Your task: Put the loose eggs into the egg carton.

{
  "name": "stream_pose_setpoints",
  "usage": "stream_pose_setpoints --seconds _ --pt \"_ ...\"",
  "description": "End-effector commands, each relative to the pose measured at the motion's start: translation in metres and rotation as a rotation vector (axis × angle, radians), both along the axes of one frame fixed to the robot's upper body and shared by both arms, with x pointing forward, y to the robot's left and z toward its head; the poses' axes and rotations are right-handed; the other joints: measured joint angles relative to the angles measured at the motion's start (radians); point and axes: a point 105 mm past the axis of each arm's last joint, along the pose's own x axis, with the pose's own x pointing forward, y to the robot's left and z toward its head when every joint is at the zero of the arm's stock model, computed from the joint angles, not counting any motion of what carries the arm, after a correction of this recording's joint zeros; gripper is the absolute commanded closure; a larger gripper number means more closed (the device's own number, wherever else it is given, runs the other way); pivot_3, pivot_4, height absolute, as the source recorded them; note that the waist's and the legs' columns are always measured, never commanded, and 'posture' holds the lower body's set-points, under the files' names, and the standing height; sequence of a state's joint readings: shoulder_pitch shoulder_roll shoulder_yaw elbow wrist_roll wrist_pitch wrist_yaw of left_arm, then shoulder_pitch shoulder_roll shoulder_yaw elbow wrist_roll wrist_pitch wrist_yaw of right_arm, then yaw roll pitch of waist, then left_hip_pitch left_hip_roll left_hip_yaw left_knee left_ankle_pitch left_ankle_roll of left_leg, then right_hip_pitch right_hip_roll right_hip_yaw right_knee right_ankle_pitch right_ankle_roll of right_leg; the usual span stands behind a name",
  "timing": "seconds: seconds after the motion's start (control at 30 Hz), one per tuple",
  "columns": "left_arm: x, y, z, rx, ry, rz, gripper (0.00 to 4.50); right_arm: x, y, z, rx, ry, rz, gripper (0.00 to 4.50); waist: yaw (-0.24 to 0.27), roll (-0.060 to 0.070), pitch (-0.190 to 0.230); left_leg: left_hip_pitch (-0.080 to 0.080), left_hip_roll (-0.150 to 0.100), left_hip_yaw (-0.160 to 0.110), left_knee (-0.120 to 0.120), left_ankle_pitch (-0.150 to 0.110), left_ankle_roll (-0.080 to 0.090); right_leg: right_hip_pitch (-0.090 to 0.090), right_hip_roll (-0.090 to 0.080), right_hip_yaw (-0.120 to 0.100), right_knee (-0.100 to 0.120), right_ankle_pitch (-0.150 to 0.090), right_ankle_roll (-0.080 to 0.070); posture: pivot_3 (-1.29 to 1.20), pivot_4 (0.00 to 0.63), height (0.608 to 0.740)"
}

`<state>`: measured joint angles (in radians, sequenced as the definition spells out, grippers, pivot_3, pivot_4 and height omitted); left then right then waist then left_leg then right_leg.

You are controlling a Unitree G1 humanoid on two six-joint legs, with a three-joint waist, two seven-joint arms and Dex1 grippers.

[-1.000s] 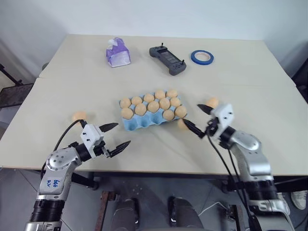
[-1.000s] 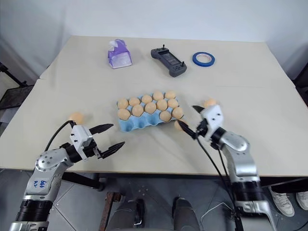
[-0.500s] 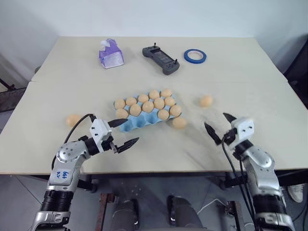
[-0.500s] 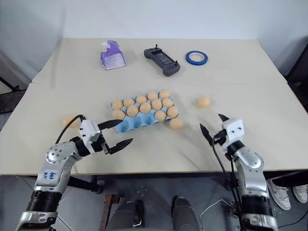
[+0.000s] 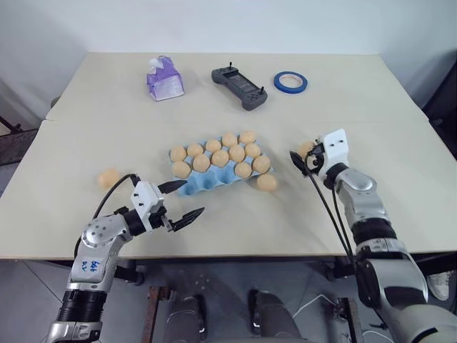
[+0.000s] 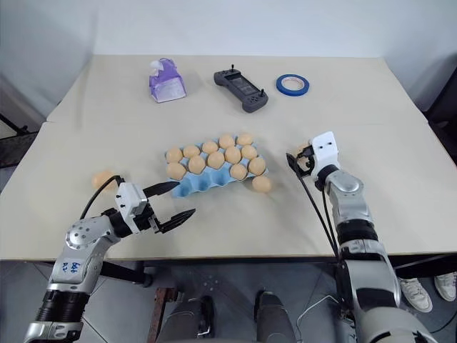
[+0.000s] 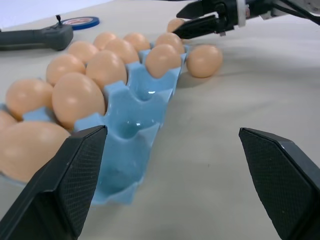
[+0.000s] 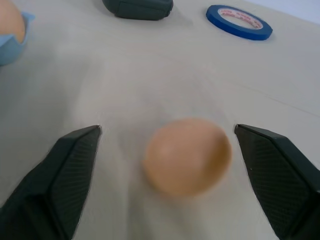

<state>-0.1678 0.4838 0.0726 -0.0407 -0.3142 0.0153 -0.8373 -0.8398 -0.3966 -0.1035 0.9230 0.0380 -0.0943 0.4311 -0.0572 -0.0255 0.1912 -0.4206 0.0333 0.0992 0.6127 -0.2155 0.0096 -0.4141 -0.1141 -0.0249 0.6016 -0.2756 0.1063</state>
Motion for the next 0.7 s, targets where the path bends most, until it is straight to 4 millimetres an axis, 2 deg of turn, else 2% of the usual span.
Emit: stream_pose_setpoints --seconds 0.03,0.17,0.27,0.3,0.37,0.47,0.53,0.6,0.7 --pt "-0.004 0.001 0.012 -0.021 -0.043 0.009 0.0 0.007 0.001 0.004 0.002 -0.017 -0.043 0.04 -0.001 0.0 0.0 0.0 0.0 0.0 0.0 0.0 0.0 0.0 0.0 0.0 0.0 0.0 0.0 0.0 0.15 0.74" --pt "-0.006 0.003 0.013 -0.02 -0.044 0.024 0.0 0.01 0.014 0.005 0.024 -0.014 -0.001 1.26 -0.001 0.0 0.0 0.0 0.0 0.0 0.0 0.0 0.0 0.0 0.0 0.0 0.0 0.0 0.0 0.0 0.15 0.74" --pt "-0.007 0.006 0.013 -0.019 -0.043 0.038 0.0 0.01 0.02 0.012 0.084 -0.041 0.025 2.31 -0.001 0.0 0.0 0.0 0.0 0.0 0.0 0.0 0.0 0.0 0.0 0.0 0.0 0.0 0.0 0.0 0.15 0.74" --pt "-0.008 0.007 0.013 -0.018 -0.044 0.043 0.0 0.009 0.023 0.015 0.095 -0.055 0.05 2.54 -0.001 0.0 0.0 0.0 0.0 0.0 0.0 0.0 0.0 0.0 0.0 0.0 0.0 0.0 0.0 0.0 0.15 0.74" --pt "-0.008 0.01 0.013 -0.018 -0.044 0.059 0.0 0.007 0.033 0.023 0.082 -0.086 0.109 2.66 -0.003 0.0 0.0 0.0 0.0 0.0 0.0 0.0 0.0 0.0 0.0 0.0 0.0 0.0 0.0 0.0 0.15 0.74" --pt "-0.009 0.021 0.015 -0.03 -0.045 0.107 0.0 -0.003 0.064 0.043 0.08 -0.157 0.281 2.66 -0.006 0.001 0.0 0.0 0.001 0.0 0.0 0.0 0.0 -0.001 0.0 0.0 0.001 0.0 0.0 0.0 0.15 0.74" --pt "-0.009 0.028 0.016 -0.035 -0.044 0.138 0.0 -0.014 0.086 0.054 0.096 -0.189 0.395 2.66 -0.008 0.001 0.0 0.0 0.002 0.0 0.0 0.0 0.0 -0.001 0.001 0.0 0.002 0.0 0.0 0.0 0.15 0.74" --pt "-0.01 0.039 0.016 -0.047 -0.038 0.185 0.0 -0.031 0.118 0.064 0.087 -0.208 0.544 2.66 -0.007 0.001 0.0 0.0 0.003 -0.001 0.0 0.0 -0.001 -0.001 0.001 -0.001 0.003 0.0 0.0 0.0 0.15 0.74" --pt "-0.012 0.051 0.013 -0.054 -0.027 0.233 0.0 -0.053 0.151 0.068 0.092 -0.185 0.676 2.66 -0.004 0.001 0.0 0.0 0.004 -0.001 -0.001 -0.001 -0.002 -0.002 0.0 -0.003 0.003 0.0 0.0 0.0 0.15 0.74"
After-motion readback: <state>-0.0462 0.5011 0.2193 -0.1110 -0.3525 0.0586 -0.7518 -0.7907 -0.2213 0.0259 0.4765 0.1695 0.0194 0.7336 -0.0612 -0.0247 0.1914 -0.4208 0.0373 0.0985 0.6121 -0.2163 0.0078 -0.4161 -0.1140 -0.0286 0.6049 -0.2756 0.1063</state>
